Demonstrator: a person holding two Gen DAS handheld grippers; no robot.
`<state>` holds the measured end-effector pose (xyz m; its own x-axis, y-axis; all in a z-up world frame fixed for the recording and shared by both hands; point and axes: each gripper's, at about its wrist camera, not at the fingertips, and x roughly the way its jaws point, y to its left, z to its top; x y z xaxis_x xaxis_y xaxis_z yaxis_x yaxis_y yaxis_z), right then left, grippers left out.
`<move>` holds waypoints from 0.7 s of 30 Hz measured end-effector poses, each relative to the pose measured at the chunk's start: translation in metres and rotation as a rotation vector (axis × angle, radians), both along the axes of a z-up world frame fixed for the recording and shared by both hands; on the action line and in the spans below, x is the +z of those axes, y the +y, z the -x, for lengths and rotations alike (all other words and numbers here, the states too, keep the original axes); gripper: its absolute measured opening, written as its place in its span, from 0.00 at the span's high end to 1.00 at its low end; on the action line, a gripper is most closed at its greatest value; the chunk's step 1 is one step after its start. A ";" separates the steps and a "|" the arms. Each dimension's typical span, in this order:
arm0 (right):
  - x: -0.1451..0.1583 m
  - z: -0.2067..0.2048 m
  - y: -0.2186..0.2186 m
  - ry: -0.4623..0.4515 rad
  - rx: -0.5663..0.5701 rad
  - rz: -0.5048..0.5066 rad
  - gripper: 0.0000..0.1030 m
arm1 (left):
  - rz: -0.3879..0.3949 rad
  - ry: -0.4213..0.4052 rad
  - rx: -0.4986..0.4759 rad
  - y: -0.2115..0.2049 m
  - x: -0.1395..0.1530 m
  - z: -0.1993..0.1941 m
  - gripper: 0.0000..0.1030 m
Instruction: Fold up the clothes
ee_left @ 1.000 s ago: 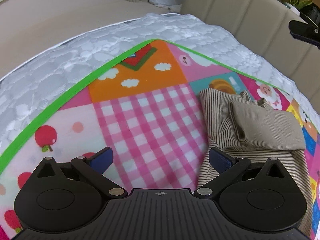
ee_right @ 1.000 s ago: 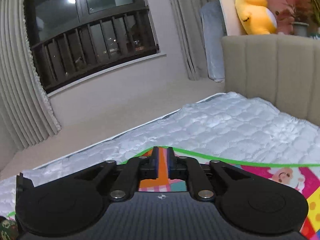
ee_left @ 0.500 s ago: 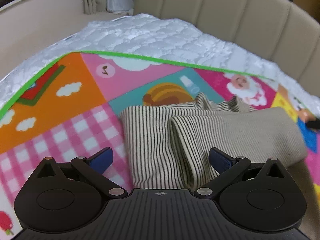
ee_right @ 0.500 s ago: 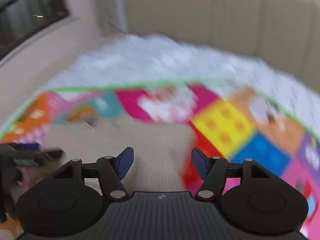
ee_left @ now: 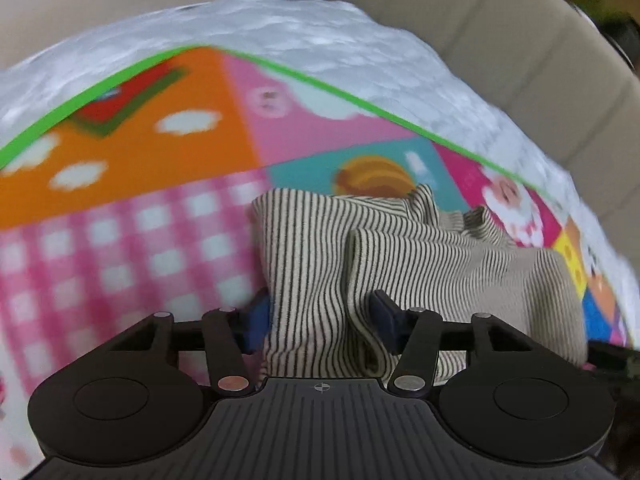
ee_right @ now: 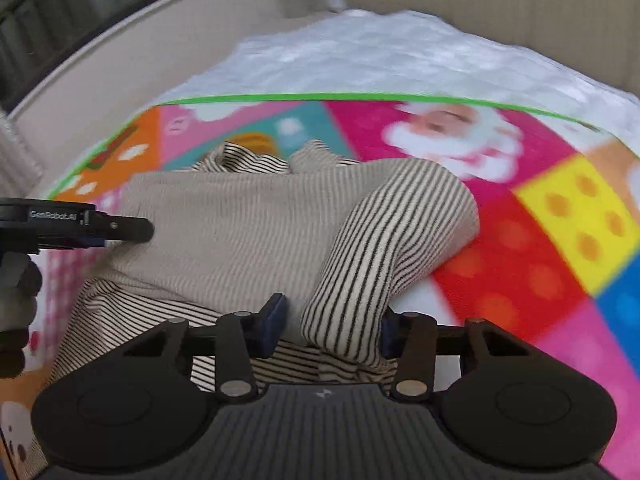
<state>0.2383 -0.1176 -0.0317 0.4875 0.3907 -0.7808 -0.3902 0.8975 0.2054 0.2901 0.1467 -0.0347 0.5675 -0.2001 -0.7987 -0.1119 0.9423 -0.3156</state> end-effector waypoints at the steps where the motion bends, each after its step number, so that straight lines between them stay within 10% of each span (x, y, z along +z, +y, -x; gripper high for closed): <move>1: 0.001 0.000 0.009 -0.014 0.022 0.009 0.58 | -0.025 -0.008 0.005 0.005 0.002 0.004 0.45; 5: 0.002 -0.002 0.016 -0.073 0.019 0.114 0.56 | -0.191 -0.061 0.024 0.014 0.017 0.022 0.38; 7: 0.002 -0.004 0.017 -0.103 0.010 0.172 0.39 | -0.241 -0.100 0.017 0.011 0.027 0.029 0.22; 21: 0.009 0.020 -0.052 -0.096 -0.187 0.086 0.11 | -0.183 -0.090 -0.153 -0.058 0.011 0.007 0.17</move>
